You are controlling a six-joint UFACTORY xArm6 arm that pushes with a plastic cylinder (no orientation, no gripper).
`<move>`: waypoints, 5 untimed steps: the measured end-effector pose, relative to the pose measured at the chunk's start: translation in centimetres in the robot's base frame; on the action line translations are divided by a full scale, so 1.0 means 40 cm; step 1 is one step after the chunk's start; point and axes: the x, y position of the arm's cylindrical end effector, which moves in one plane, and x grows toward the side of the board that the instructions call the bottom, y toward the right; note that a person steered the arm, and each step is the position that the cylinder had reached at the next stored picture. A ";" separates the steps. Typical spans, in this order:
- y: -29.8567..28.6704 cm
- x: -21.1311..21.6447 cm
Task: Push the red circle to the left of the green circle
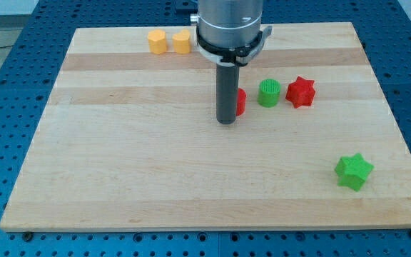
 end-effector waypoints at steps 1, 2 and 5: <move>0.000 -0.013; 0.022 -0.006; 0.026 -0.018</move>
